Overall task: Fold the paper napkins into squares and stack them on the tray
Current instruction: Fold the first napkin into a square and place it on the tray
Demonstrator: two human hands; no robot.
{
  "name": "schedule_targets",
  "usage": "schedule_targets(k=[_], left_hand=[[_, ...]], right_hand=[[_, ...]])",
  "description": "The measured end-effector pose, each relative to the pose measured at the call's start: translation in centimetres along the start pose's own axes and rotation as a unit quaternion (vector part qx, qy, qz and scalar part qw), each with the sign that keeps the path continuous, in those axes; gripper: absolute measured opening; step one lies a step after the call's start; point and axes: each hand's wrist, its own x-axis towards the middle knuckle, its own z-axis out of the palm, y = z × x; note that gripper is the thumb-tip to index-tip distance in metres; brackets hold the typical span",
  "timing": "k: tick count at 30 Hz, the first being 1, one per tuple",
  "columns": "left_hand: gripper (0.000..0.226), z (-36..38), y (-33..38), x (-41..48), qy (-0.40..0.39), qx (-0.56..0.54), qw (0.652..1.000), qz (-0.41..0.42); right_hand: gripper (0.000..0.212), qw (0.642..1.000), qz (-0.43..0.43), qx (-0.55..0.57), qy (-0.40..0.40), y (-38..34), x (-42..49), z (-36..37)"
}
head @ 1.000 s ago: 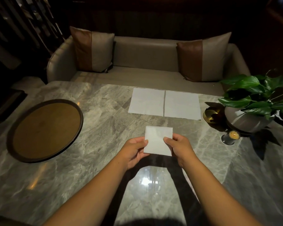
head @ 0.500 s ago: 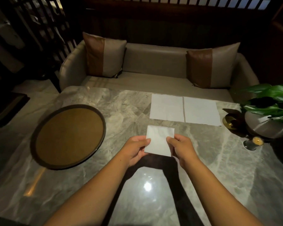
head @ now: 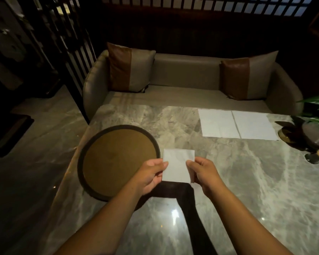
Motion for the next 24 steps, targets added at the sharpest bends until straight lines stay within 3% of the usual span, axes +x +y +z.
schedule_targets(k=[6, 17, 24], left_hand=[[0.017, -0.3, 2.0, -2.7, 0.014, 0.066, 0.997, 0.03], [0.021, 1.1, 1.5, -4.0, 0.037, 0.025, 0.998, 0.034], [0.019, 2.2, 0.5, -4.1, 0.079, 0.053, 0.995, 0.039]], right_hand=[[0.016, 1.0, -0.009, 0.001, -0.011, -1.5, -1.6, 2.1], [0.017, 0.997, -0.003, 0.049, -0.061, -1.2, -1.7, 0.5], [0.016, 0.994, 0.011, 0.046, -0.099, -0.6, -1.0, -0.7]])
